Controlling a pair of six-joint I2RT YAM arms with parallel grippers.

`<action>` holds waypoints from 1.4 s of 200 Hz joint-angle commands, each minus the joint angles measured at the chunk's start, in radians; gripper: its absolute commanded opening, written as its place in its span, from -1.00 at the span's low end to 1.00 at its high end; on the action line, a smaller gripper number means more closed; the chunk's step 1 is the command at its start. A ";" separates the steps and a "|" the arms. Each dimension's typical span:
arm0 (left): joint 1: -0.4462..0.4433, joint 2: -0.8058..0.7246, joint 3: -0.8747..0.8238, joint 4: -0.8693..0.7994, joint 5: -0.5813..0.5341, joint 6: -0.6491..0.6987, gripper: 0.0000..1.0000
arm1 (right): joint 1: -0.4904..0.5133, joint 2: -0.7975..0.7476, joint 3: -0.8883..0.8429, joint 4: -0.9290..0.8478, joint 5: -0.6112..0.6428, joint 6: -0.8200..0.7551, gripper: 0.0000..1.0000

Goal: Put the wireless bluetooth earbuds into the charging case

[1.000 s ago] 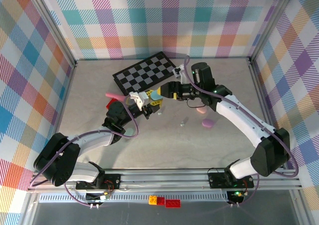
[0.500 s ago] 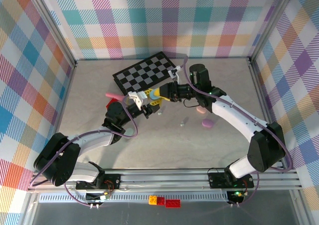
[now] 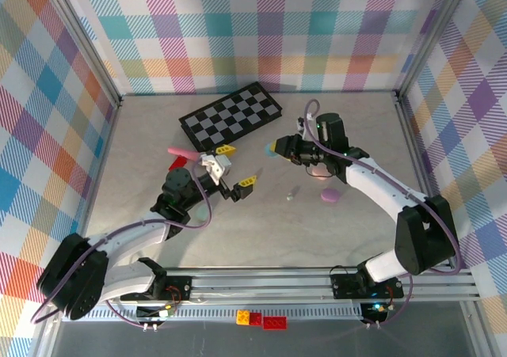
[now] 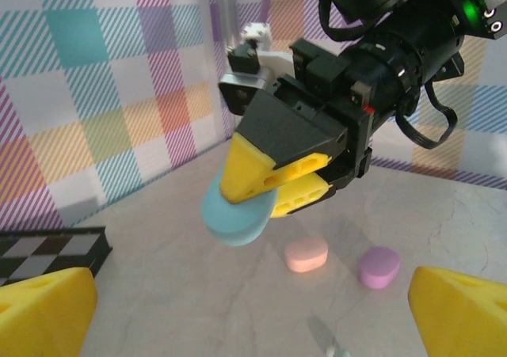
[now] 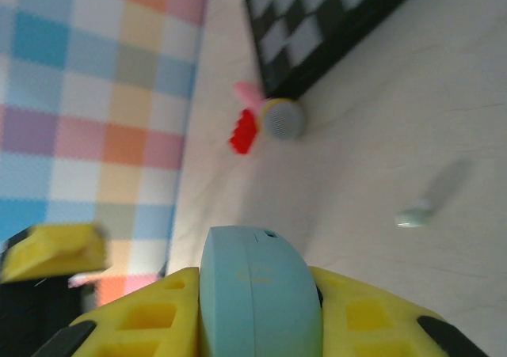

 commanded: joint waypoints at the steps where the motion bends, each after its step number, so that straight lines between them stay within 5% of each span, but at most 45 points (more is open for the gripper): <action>1: 0.002 -0.074 -0.027 -0.166 -0.071 0.018 0.99 | -0.029 0.070 -0.027 0.027 0.102 -0.032 -0.58; 89: -0.008 -0.210 0.106 -0.785 -0.373 -0.072 0.99 | -0.070 0.384 0.014 0.142 0.131 -0.016 -0.56; 121: -0.009 -0.182 0.178 -0.930 -0.448 -0.071 0.99 | -0.079 0.411 0.016 0.133 0.149 -0.037 -0.31; 182: -0.012 -0.047 0.351 -1.269 -0.517 -0.035 0.99 | -0.082 0.333 0.046 -0.018 0.246 -0.161 0.42; 239: -0.012 0.009 0.445 -1.486 -0.627 -0.037 0.99 | -0.080 0.173 0.050 -0.106 0.258 -0.239 0.61; 280: -0.012 0.107 0.475 -1.603 -0.604 -0.039 0.99 | -0.069 0.048 0.027 -0.145 0.238 -0.278 0.67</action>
